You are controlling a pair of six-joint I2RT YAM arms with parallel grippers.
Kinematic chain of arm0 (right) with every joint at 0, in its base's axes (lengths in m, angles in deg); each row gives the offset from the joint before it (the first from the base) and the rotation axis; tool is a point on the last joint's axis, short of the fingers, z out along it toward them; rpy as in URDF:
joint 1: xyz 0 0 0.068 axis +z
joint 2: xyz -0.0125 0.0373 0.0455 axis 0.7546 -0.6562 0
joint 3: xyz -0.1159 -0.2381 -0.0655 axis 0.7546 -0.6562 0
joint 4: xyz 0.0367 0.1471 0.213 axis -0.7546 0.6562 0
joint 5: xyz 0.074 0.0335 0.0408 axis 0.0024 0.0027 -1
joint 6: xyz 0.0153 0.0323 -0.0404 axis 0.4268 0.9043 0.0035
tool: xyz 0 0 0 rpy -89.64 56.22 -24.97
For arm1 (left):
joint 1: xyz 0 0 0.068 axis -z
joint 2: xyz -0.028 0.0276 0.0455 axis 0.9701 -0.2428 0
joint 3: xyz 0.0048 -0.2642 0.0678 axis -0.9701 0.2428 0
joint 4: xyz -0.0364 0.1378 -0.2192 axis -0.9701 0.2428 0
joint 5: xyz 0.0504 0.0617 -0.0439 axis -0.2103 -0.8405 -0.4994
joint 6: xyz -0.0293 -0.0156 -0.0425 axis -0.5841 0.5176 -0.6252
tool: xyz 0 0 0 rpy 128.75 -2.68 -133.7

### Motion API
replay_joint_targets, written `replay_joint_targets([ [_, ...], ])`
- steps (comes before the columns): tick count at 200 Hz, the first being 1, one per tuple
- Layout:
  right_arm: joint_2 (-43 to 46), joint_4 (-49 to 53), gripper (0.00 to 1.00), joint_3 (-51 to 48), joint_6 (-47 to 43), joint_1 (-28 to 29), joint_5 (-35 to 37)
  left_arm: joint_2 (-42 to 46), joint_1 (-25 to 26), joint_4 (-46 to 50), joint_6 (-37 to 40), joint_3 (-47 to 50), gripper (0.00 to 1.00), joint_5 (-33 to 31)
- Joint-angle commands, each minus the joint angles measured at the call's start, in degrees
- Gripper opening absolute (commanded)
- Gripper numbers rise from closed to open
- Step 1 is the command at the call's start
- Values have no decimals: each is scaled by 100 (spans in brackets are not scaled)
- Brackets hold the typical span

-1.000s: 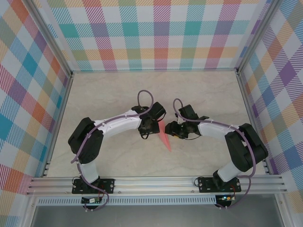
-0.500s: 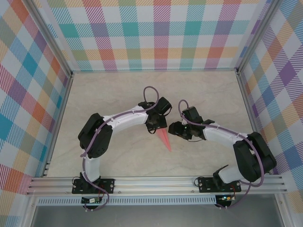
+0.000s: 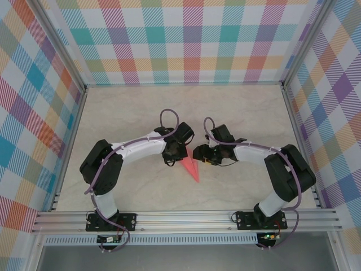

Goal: Fold a paper plane with a square sheet of paper (pick it up from the middle)
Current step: Move the paper plane to the top-center of the table.

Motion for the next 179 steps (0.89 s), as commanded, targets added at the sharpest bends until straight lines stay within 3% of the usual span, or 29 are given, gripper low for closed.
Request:
replay_joint_targets([
  [1, -113, -114, 62, 220, -304, 70, -369, 191, -44, 11, 17, 82, 3, -119],
  [105, -287, -638, 68, 54, -338, 248, -922, 230, -48, 12, 10, 143, 3, -117],
  [179, -313, -494, 66, 19, -445, 393, -753, 239, -51, -57, -34, 190, 3, -89],
])
